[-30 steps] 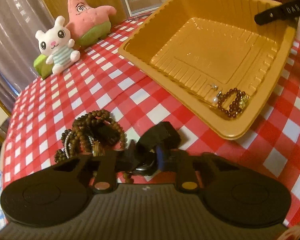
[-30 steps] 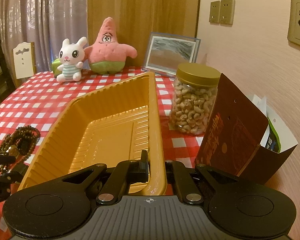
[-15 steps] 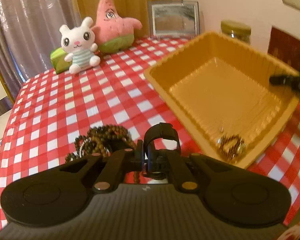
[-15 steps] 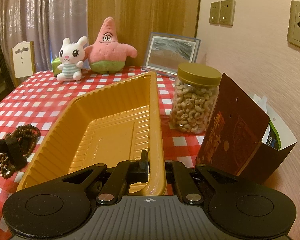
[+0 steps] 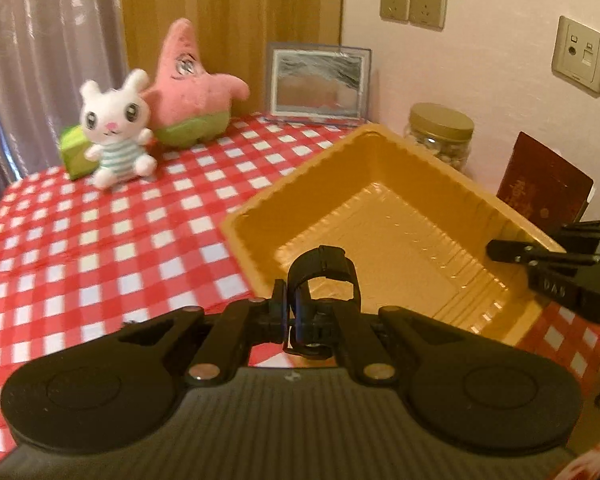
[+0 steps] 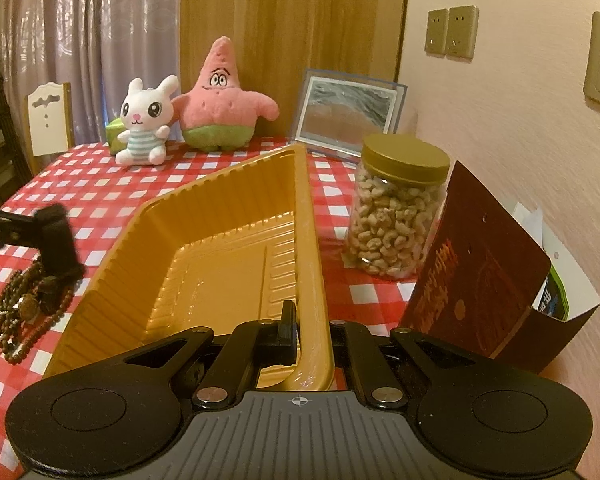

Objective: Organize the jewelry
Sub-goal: 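Carry the black watch over the orange tray and open the left gripper, then move the left gripper to the pile and grasp a dark wooden bead strand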

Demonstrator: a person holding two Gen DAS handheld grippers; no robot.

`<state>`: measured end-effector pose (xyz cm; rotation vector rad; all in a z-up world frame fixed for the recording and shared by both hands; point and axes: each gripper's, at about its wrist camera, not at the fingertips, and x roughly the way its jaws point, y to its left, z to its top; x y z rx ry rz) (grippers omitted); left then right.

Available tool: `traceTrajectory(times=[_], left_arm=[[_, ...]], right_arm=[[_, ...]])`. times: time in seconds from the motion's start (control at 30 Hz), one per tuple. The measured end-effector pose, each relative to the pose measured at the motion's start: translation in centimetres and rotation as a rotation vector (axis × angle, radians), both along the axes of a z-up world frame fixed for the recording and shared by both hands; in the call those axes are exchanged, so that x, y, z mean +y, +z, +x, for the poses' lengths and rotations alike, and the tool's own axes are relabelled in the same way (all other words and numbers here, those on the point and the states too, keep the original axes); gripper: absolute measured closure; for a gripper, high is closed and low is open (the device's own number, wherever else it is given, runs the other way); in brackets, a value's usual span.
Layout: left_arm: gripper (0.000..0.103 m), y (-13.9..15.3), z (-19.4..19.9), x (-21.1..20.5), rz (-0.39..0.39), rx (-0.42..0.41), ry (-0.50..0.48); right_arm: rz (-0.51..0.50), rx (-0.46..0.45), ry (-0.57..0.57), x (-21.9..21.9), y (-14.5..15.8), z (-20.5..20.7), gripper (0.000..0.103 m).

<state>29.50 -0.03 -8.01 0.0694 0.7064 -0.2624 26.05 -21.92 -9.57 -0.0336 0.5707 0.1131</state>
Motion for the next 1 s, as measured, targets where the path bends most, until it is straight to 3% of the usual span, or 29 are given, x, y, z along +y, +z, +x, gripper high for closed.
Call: traceTrajectory(times=[0.3,0.5,1.0], left_arm=[[0.098,-2.7,2.5,-1.6,-0.041,0.124,0.017],[0.094,-3.2,3.3,-1.4,-0.064,0.159,0.047],[0.081,0.5,1.0,3.6,-0.139,0.069,0.187]], right_arm=[[0.002,-0.002,0.000,0.2,0.1,0.2,0.099],[-0.003,-0.005,0.004,0.4,0.1,0.3,0.099],[-0.010,-0.006,0.007,0.7,0.0,0.3,0.099]])
